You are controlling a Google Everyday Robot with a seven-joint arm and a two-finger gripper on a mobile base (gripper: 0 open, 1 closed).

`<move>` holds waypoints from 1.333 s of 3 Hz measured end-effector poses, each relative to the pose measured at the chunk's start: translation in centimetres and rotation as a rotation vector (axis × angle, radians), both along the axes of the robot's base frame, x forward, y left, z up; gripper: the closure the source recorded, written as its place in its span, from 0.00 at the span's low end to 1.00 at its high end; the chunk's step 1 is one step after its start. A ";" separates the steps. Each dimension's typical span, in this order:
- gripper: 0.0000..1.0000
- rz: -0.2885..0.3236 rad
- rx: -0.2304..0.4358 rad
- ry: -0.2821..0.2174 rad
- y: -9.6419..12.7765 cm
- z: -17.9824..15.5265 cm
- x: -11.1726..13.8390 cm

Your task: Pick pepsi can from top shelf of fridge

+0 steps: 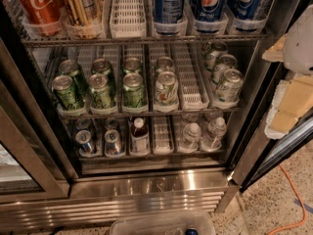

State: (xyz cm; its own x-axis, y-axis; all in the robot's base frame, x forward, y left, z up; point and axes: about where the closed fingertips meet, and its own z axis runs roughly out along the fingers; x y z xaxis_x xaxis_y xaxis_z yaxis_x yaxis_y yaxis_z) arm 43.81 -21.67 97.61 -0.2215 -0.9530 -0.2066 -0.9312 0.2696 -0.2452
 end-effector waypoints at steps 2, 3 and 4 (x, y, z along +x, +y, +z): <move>0.00 -0.008 0.102 -0.017 -0.2 0.1 0.2; 0.00 -0.102 0.302 -0.063 -2.0 -0.7 0.5; 0.00 -0.176 0.489 -0.132 -2.3 -0.2 1.3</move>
Offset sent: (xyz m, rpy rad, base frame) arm 0.0085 -0.0180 0.0048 0.4741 -0.0414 -0.0422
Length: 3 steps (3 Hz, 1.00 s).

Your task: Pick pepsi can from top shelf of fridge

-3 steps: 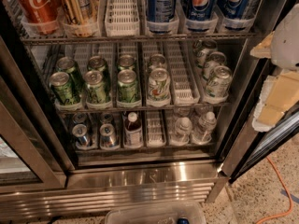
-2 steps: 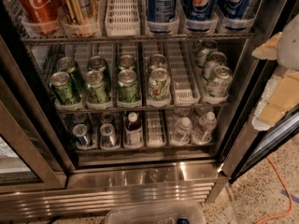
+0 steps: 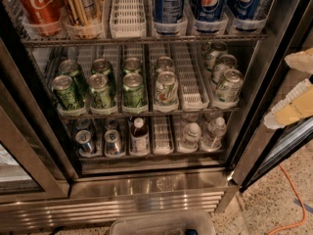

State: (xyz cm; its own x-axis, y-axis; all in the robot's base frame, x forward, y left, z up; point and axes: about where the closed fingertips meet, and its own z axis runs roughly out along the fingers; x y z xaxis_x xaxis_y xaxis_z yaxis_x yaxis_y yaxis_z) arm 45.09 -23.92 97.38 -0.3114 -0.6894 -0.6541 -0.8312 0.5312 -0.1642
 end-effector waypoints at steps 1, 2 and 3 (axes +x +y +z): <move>0.00 -0.052 0.116 -0.067 -0.2 1.4 0.5; 0.00 -0.076 0.186 -0.135 0.0 3.4 0.7; 0.00 -0.075 0.236 -0.186 0.9 5.3 1.1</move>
Offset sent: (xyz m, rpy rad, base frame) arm 0.0085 -0.0050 0.0571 0.2738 -0.2158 -0.1139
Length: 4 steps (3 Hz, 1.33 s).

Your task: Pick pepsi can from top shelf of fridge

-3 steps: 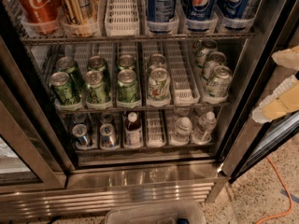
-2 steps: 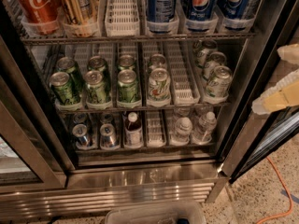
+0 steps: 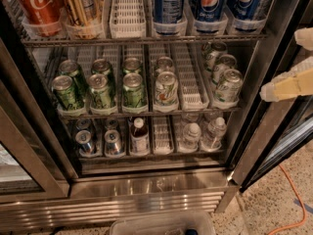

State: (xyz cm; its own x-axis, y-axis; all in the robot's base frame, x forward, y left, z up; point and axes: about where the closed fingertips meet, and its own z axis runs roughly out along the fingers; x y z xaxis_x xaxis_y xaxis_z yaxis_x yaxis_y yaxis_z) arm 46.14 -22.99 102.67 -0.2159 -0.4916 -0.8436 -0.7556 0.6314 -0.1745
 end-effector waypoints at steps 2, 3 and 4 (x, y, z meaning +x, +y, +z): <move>0.00 0.016 0.050 0.005 1.5 -0.7 -0.2; 0.00 0.040 0.120 -0.013 4.5 -1.2 -0.2; 0.00 0.052 0.167 -0.052 7.0 -1.0 0.2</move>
Offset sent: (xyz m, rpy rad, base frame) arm -0.0034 0.0326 -0.0203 0.1311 0.0170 0.0309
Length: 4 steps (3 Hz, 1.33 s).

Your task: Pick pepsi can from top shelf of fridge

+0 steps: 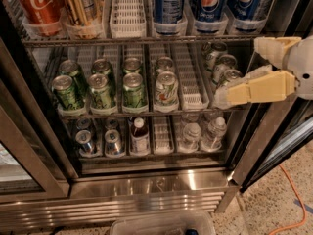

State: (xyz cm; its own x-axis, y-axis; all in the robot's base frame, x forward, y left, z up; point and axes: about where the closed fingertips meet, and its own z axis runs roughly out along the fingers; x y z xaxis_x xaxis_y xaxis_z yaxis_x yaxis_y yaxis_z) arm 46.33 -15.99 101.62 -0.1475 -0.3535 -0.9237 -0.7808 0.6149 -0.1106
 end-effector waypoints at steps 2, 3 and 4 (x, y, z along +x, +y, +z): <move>0.00 -0.070 0.053 -0.103 2.6 0.5 1.0; 0.00 -0.152 0.083 -0.155 2.6 0.9 1.8; 0.00 -0.208 0.126 -0.185 3.0 1.6 2.6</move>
Offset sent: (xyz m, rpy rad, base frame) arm 0.0228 0.0242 0.0005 0.0832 -0.1655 -0.1651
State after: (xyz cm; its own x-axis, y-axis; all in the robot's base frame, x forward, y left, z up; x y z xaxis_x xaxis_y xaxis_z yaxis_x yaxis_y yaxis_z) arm 48.93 -12.99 103.19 -0.0295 -0.2142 -0.9763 -0.6107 0.7771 -0.1520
